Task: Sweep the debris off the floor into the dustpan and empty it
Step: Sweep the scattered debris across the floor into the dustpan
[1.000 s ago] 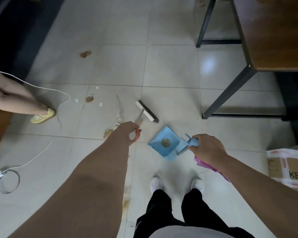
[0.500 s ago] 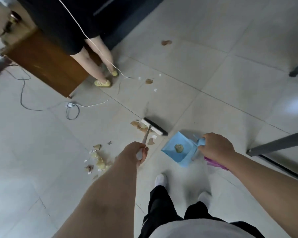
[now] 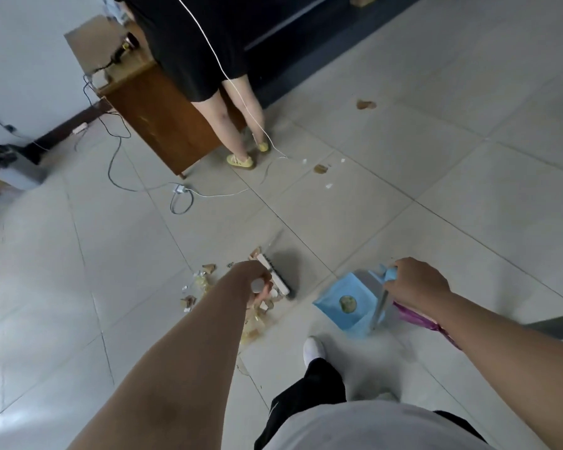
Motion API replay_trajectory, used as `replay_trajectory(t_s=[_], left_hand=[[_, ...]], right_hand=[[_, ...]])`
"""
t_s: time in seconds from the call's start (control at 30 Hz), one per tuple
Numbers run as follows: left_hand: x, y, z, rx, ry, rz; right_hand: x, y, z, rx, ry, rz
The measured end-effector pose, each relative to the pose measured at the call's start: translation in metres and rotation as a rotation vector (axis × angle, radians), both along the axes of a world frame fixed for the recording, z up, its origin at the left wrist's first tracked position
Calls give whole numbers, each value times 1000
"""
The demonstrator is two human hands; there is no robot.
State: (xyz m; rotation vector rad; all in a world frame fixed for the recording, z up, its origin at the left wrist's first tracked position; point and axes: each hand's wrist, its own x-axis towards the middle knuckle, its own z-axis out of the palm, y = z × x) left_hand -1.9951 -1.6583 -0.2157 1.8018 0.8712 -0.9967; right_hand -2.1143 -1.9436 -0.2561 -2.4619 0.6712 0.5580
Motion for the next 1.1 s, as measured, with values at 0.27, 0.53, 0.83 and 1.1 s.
replay_trajectory(t_s=[0.27, 0.53, 0.83, 1.1], left_hand=[[40, -100, 3, -127, -38, -48], [124, -229, -20, -296, -4, -202], [216, -333, -46, -328, 71, -294], [276, -317, -48, -135, 98, -140]], right_hand=[[9, -49, -1, -37, -15, -163], [64, -122, -11, -81, 8, -320], [131, -182, -8, -118, 51, -517], [183, -245, -13, -123, 52, -460]])
